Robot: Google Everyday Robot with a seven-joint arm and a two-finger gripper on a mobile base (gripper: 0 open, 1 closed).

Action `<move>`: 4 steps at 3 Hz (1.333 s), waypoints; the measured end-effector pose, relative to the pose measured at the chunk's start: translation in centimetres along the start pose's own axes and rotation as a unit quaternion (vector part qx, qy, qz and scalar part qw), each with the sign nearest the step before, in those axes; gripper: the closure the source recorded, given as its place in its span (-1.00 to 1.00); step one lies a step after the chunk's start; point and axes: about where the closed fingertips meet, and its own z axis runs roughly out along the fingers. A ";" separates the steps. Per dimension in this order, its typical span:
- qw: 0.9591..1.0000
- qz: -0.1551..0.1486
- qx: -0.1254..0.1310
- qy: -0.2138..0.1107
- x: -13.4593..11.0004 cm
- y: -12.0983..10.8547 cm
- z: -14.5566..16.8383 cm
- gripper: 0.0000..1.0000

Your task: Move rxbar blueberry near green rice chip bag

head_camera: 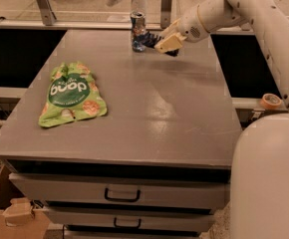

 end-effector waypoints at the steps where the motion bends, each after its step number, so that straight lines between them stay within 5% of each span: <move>1: 0.999 0.005 -0.041 -0.032 -2.1 3.7 1.4 1.00; 3: 0.993 0.000 -0.098 -0.065 -4.6 10.3 5.7 1.00; 4: 0.991 -0.002 -0.120 -0.067 -4.9 12.0 7.3 0.67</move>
Offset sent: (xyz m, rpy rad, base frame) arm -0.0980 0.1196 -0.0111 0.1750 0.1070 0.2194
